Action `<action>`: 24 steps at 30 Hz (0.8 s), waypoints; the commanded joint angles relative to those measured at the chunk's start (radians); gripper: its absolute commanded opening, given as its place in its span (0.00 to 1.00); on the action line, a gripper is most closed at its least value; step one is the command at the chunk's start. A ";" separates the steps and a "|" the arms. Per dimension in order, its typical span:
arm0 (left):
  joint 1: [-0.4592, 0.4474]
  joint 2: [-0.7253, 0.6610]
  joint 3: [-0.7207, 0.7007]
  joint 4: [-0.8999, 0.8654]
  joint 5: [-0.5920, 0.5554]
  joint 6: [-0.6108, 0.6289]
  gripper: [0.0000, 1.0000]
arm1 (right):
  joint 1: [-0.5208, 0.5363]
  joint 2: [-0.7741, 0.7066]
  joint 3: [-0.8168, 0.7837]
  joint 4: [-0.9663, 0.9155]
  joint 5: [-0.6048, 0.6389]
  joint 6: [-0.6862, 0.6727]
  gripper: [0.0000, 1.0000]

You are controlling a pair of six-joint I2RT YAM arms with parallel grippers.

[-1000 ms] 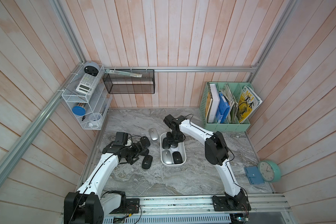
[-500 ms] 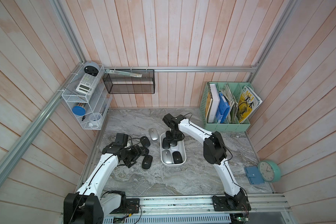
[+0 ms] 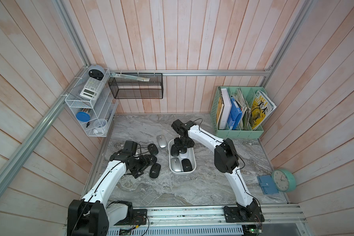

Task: Put the mouse in the storage box
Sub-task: Place the mouse in the storage box.

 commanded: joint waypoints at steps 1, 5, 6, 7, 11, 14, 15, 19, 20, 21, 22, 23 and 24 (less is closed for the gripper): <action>-0.032 0.027 0.060 -0.059 -0.072 0.042 0.83 | 0.001 -0.077 -0.015 0.005 0.014 -0.016 0.77; -0.070 0.067 0.096 -0.113 -0.144 0.069 0.83 | 0.009 -0.158 -0.067 0.037 0.021 -0.020 0.78; -0.078 0.078 0.099 -0.124 -0.167 0.072 0.83 | 0.008 -0.182 -0.084 0.048 0.017 -0.019 0.78; -0.085 0.088 0.101 -0.130 -0.176 0.075 0.83 | 0.010 -0.203 -0.096 0.052 0.013 -0.018 0.78; -0.125 0.135 0.122 -0.168 -0.241 0.097 0.83 | 0.017 -0.290 -0.138 0.050 -0.019 -0.029 0.79; -0.176 0.192 0.170 -0.215 -0.296 0.129 0.84 | 0.026 -0.383 -0.216 0.076 -0.040 -0.037 0.80; -0.200 0.216 0.191 -0.231 -0.329 0.138 0.84 | 0.028 -0.422 -0.258 0.093 -0.043 -0.038 0.80; -0.269 0.292 0.266 -0.270 -0.402 0.176 0.86 | 0.028 -0.570 -0.442 0.196 -0.082 -0.041 0.85; -0.275 0.308 0.277 -0.274 -0.407 0.190 0.86 | 0.026 -0.606 -0.494 0.226 -0.098 -0.036 0.86; -0.277 0.323 0.287 -0.276 -0.409 0.201 0.87 | 0.022 -0.639 -0.543 0.254 -0.120 -0.032 0.87; -0.277 0.337 0.292 -0.277 -0.411 0.213 0.87 | 0.018 -0.664 -0.586 0.276 -0.139 -0.027 0.87; -0.278 0.352 0.296 -0.278 -0.413 0.222 0.88 | 0.009 -0.698 -0.638 0.306 -0.159 -0.015 0.87; -0.279 0.372 0.300 -0.279 -0.405 0.229 0.88 | 0.001 -0.722 -0.680 0.327 -0.174 -0.006 0.87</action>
